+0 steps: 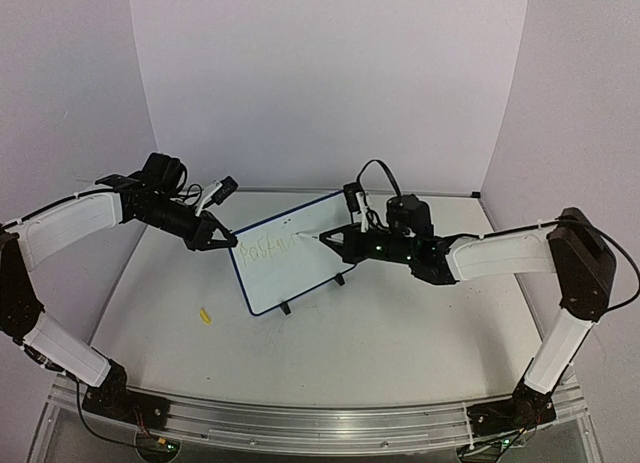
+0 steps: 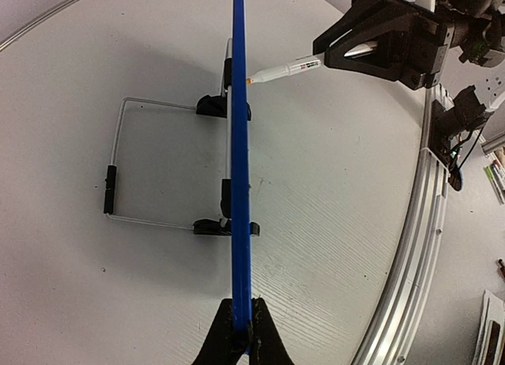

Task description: Write a sentence on the whiteboard

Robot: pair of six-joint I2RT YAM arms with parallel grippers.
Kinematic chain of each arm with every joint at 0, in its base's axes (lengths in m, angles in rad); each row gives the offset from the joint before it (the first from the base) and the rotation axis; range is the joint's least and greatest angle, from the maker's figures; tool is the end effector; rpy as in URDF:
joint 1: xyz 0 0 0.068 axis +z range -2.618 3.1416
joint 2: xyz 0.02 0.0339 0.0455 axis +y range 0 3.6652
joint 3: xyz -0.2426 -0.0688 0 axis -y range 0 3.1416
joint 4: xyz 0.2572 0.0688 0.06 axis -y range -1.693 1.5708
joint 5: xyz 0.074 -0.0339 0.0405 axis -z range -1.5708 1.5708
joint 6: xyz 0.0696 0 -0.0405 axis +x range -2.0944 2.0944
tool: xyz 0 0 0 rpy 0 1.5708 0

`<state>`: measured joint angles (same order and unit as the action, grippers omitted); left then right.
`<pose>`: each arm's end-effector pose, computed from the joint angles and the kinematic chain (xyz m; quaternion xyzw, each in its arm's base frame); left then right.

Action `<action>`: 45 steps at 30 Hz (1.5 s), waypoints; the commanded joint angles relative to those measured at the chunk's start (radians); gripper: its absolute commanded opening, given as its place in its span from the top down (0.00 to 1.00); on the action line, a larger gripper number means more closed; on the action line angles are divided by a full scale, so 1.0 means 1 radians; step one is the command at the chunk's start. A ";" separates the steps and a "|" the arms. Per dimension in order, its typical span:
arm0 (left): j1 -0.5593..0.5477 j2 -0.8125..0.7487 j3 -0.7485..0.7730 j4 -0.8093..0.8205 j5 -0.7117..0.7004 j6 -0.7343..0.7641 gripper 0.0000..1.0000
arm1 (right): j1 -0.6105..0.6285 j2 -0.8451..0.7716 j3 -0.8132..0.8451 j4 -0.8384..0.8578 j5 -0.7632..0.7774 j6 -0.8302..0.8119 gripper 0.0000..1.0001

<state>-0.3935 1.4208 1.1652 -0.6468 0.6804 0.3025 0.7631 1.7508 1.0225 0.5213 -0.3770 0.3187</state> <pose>0.2854 -0.1659 0.2459 0.4066 0.7998 -0.3290 0.2946 0.2938 0.3165 0.1973 -0.2833 0.7178 0.4435 0.4558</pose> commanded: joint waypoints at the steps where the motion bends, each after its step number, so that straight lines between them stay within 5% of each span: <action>1: -0.009 0.007 0.036 -0.034 0.011 0.008 1.00 | -0.005 -0.048 -0.008 0.017 0.102 -0.006 1.00; 19: -0.009 0.006 0.036 -0.033 0.011 0.009 1.00 | -0.005 -0.129 -0.043 0.041 -0.003 -0.016 1.00; 45: -0.009 0.010 0.036 -0.034 0.011 0.008 1.00 | -0.005 -0.003 0.029 0.053 0.006 -0.011 1.00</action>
<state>-0.3943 1.4208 1.1652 -0.6476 0.6815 0.3069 0.7620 1.7361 1.0214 0.5371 -0.3958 0.3149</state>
